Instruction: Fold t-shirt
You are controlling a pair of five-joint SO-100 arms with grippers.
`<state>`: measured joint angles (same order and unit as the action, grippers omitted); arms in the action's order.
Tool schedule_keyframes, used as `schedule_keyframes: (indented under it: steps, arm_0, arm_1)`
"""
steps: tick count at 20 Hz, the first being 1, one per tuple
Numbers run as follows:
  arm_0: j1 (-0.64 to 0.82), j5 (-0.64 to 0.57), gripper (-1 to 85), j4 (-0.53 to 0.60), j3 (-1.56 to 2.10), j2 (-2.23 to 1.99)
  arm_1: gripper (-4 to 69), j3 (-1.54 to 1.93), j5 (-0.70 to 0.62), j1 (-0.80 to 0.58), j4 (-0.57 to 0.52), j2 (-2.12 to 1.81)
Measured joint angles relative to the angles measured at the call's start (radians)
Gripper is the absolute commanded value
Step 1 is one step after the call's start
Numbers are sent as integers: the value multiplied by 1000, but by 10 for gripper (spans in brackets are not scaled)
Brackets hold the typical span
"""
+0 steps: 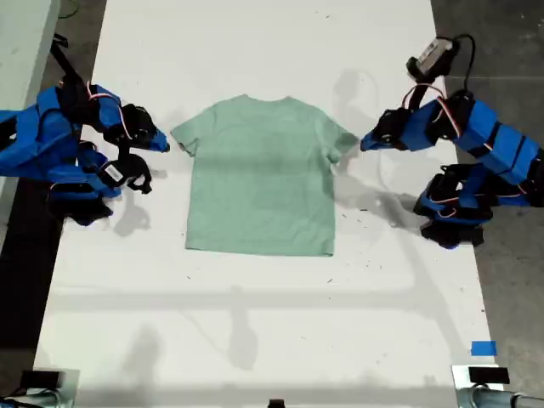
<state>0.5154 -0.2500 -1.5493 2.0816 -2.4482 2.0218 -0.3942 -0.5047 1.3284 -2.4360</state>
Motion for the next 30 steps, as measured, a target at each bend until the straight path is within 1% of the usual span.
schedule_keyframes:
  steps: [1, 2, 3, 4, 6, 7, 9, 11, 15, 18, 19, 20, 21, 22, 23, 24, 25, 28, 30]
  arm_0:
    - [43, -35, 34, -38, -81, 63]
    - [80, -64, 87, -81, -158, 130]
    - [110, -89, 141, -112, -218, 196]
    - [118, -120, 164, -123, -244, 236]
    - [117, -149, 190, -123, -255, 273]
    - [124, -155, 193, -123, -255, 278]
    - [144, -163, 195, -123, -255, 278]
    - [166, -178, 190, -123, -255, 282]
    - [195, -195, 192, -123, -255, 290]
    - [201, -195, 190, -123, -255, 308]
    - [202, -195, 188, -123, -255, 316]
    - [202, -199, 186, -121, -255, 328]
    - [202, -202, 185, -120, -255, 339]
    - [202, -204, 184, -115, -255, 342]
    - [202, -204, 183, -110, -255, 351]
    - [202, -204, 182, -107, -255, 353]
    - [202, -204, 181, -104, -255, 353]
    - [202, -204, 178, -100, -255, 362]
    - [202, -204, 176, -89, -255, 368]
  arm_1:
    - [255, -69, -48, -51, 41, 63]
    - [299, -146, -87, -97, 97, 143]
    - [365, -218, -140, -137, 149, 225]
    - [381, -259, -181, -167, 181, 296]
    - [401, -281, -270, -215, 189, 400]
    - [397, -279, -308, -238, 179, 433]
    - [384, -224, -370, -287, 97, 453]
    - [379, -137, -414, -324, -17, 485]
    - [379, -78, -477, -351, -212, 646]
    - [335, -81, -514, -353, -322, 785]
    - [328, -89, -523, -356, -342, 836]
    - [301, -110, -532, -362, -350, 891]
    - [238, -141, -543, -368, -354, 948]
    - [77, -178, -552, -374, -354, 1000]
    - [10, -213, -554, -382, -347, 1037]
    - [-6, -244, -552, -391, -344, 1058]
    - [-7, -272, -552, -400, -327, 1066]
    - [-7, -279, -532, -403, -235, 1043]
    - [-7, -299, -500, -385, -152, 951]
